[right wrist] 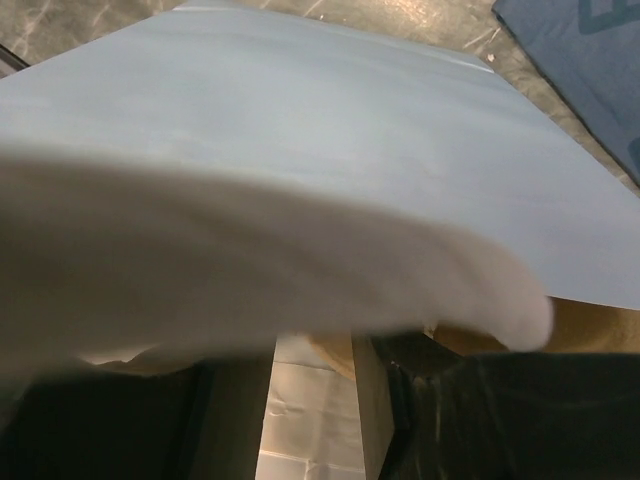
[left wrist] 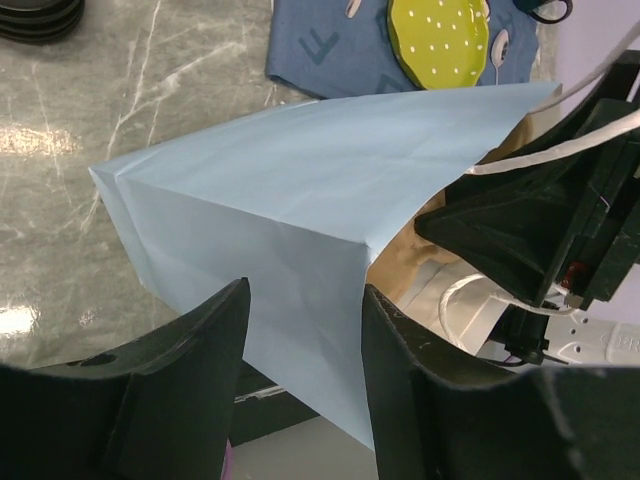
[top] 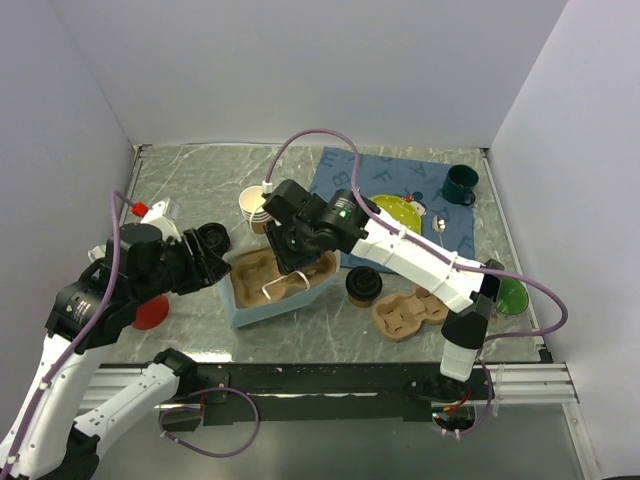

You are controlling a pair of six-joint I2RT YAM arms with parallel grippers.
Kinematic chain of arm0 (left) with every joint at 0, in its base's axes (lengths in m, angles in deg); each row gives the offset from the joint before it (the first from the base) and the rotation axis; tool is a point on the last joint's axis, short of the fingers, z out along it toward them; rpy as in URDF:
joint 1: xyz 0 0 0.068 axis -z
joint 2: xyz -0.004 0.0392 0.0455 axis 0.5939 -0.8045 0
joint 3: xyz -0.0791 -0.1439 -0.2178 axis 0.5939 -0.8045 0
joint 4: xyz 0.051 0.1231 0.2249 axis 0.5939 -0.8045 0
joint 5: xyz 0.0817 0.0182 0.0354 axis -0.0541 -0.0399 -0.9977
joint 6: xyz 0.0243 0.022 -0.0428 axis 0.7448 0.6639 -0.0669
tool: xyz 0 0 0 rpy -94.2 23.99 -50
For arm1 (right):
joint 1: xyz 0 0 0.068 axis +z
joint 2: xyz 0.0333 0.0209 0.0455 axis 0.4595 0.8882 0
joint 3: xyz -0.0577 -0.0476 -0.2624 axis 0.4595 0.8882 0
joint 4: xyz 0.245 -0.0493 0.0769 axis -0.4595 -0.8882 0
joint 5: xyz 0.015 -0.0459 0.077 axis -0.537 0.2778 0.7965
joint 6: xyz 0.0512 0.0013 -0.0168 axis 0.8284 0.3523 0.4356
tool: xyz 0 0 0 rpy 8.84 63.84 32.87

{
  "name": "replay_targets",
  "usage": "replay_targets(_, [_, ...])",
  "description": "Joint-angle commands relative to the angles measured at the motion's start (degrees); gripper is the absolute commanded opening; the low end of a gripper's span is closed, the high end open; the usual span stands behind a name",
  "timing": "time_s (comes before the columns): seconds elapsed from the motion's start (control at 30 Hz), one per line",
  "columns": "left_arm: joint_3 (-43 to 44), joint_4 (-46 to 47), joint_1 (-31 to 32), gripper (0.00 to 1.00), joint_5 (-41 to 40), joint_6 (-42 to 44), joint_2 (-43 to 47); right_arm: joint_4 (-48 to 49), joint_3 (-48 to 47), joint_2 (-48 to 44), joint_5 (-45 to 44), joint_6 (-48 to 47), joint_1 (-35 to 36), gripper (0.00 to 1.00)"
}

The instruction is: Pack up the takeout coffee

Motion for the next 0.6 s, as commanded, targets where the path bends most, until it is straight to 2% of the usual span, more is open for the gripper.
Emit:
replay_targets(0.0, [-0.1,-0.8,-0.2,0.54,-1.8,-1.3,0.0,0.1,-0.8,-0.3,-3.5,1.5,1.1,0.44])
replay_targets(0.13, [-0.2,-1.5,-0.2,0.54,-2.3,-1.8,0.0,3.3,0.0,-1.5,-2.5,0.9,1.3,0.49])
replay_targets(0.57, [-1.1,-2.6,-0.2,0.56,-4.4,-1.7,-0.3,5.8,2.7,0.3,-0.7,1.7,1.3,0.5])
